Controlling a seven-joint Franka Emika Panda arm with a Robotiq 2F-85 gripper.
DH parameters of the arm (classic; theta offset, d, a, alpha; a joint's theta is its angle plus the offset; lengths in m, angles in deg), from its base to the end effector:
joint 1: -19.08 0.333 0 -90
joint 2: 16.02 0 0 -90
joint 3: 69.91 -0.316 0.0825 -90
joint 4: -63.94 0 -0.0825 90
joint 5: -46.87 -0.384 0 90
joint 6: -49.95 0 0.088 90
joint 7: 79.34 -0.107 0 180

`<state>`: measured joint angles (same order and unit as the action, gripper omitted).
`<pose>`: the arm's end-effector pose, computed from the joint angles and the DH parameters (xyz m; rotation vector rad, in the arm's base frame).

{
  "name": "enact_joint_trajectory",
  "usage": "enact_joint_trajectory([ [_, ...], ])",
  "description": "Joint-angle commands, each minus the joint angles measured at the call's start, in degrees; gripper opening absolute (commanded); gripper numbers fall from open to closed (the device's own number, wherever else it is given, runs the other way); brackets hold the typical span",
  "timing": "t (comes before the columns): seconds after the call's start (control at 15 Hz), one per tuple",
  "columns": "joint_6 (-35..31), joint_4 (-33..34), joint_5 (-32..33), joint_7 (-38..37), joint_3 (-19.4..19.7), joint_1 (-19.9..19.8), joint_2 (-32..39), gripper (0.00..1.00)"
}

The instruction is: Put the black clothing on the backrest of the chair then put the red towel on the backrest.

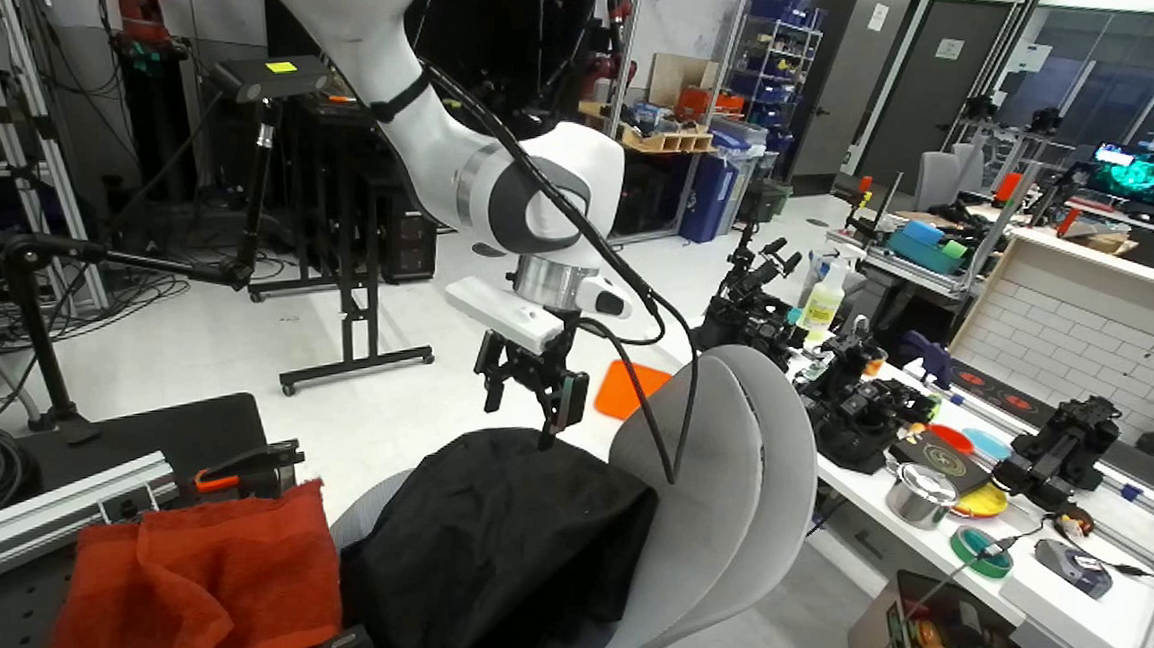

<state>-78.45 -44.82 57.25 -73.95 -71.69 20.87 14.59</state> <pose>0.6102 0.0322 0.2038 2.9868 0.4206 -0.2902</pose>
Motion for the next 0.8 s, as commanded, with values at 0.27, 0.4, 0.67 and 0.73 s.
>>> enact_joint_trajectory([
  [0.27, -1.2, 7.9, 5.5, -1.4, 1.8, 4.0, 10.6, 1.00],
  [0.4, -1.9, 9.4, 6.8, -1.9, 2.3, 4.8, 13.0, 1.00],
  [0.67, -2.8, 11.4, 8.4, -2.5, 3.6, 5.8, 17.3, 1.00],
  [0.73, -2.7, 12.0, 8.6, -2.4, 3.8, 5.9, 18.2, 1.00],
])
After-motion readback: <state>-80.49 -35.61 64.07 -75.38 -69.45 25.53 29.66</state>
